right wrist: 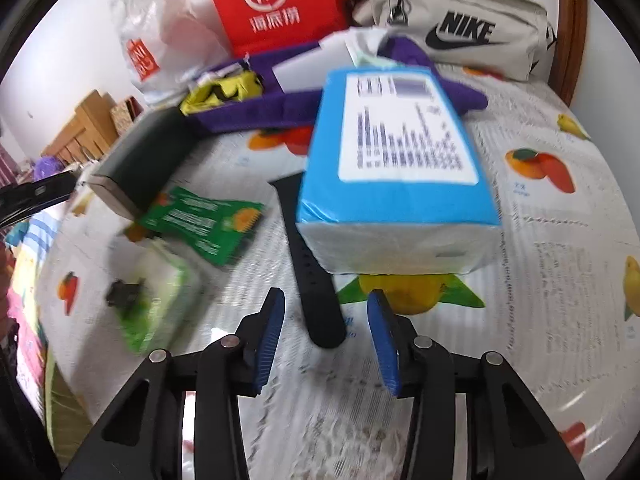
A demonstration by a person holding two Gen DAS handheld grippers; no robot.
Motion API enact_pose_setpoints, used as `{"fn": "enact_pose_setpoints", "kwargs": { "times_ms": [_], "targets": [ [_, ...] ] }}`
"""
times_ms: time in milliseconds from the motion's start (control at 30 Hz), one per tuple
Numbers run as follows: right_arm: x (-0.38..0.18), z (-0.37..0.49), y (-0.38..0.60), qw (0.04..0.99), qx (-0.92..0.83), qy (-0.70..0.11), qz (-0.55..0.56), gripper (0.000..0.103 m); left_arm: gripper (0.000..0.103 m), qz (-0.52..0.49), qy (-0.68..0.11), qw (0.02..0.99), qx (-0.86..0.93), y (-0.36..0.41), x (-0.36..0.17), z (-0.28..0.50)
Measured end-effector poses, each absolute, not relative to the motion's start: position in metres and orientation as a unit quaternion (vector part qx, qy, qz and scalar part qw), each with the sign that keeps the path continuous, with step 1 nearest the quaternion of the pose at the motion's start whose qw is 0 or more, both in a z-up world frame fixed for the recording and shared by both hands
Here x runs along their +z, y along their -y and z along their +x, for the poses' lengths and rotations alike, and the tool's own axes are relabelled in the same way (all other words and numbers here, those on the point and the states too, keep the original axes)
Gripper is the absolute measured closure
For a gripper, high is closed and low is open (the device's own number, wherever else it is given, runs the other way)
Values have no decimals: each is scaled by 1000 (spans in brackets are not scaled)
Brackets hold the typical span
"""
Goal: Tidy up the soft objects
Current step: 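Move both tools back toward the two black watch-strap pieces on the bed, then grasp the buckle strap piece with the left tool while the right tool grasps the holed strap piece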
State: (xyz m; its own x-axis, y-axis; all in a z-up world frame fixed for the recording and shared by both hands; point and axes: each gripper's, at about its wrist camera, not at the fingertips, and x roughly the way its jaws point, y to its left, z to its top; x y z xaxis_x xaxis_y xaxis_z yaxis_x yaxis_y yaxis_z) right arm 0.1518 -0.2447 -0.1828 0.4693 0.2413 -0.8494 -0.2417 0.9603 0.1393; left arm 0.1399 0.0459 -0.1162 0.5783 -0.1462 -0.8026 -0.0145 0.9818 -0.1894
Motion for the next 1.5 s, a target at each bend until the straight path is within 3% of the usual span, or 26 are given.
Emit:
{"fn": "enact_pose_setpoints", "kwargs": {
  "times_ms": [67, 200, 500, 567, 633, 700, 800, 900, 1000, 1500],
  "targets": [
    [-184, 151, 237, 859, 147, -489, -20, 59, 42, -94, -463, 881, -33, -50, -122, 133],
    [-186, 140, 218, 864, 150, -478, -52, 82, 42, -112, -469, 875, -39, -55, -128, 128],
    [-178, 90, 212, 847, 143, -508, -64, 82, 42, -126, -470, 872, -48, -61, -137, 114],
    [-178, 85, 210, 846, 145, -509, -61, 78, 42, -133, -471, 870, -49, -63, -141, 112],
    [-179, 88, 208, 848, 153, -505, -51, 64, 42, -139, -473, 868, -51, -65, -144, 109],
    [-181, 94, 205, 856, 147, -494, -49, 58, 42, -138, -473, 868, -54, -65, -144, 106],
    [-183, 102, 196, 868, 136, -474, -60, 57, 42, -129, -469, 872, -55, -66, -143, 102],
    [-184, 111, 196, 876, 133, -461, -47, 61, 42, -125, -468, 872, -61, -67, -144, 101],
    [-184, 115, 198, 880, 128, -456, -43, 82, 42, -110, -467, 874, -77, -61, -147, 99],
    [-183, 97, 217, 871, 143, -467, -45, 82, 42, 27, -472, 862, -182, -19, -172, 92]
  ]
}}
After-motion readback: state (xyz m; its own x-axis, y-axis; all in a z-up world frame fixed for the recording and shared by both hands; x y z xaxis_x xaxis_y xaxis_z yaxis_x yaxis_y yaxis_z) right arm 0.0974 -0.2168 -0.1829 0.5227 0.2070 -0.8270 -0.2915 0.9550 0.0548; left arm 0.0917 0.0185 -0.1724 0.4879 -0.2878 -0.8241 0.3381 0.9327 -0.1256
